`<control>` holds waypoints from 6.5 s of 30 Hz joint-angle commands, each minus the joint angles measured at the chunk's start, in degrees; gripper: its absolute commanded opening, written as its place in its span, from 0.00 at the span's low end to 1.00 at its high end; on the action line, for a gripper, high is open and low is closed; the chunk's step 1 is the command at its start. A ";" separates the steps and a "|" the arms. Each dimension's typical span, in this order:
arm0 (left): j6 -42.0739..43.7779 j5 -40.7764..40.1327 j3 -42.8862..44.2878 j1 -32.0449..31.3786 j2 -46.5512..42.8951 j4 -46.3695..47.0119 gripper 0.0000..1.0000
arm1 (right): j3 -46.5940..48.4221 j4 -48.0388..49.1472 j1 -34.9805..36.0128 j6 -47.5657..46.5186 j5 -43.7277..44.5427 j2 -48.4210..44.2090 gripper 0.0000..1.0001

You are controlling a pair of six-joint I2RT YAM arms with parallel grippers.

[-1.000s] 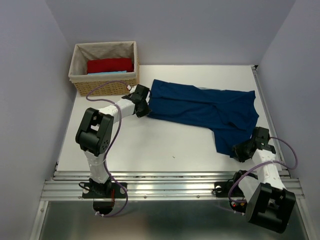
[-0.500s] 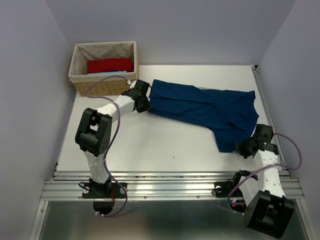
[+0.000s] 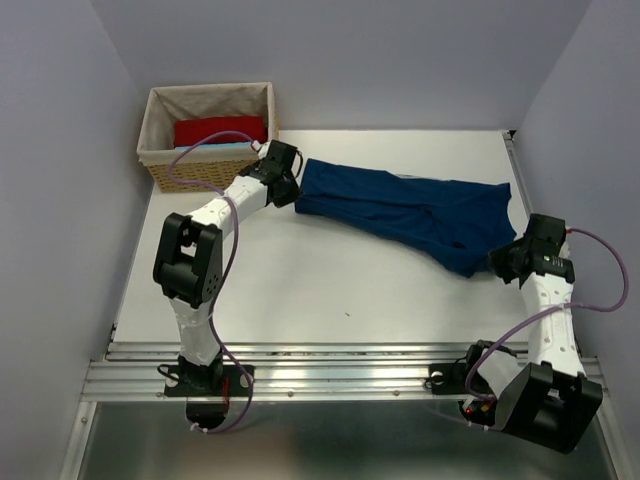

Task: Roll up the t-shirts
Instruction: Fold the T-shirt at the center of the board.

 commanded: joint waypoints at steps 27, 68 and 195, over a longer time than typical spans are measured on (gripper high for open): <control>4.52 -0.13 2.39 -0.44 1.41 -1.70 0.35 | 0.17 11.79 -0.47 -4.09 -0.91 11.17 0.01; 5.74 0.57 7.48 -3.26 4.23 2.70 0.52 | -1.49 11.00 -0.47 -3.91 -1.71 9.59 0.01; 5.39 5.40 -2.10 0.35 -2.28 2.26 0.00 | 0.00 7.67 -0.47 -5.76 -1.09 6.87 0.01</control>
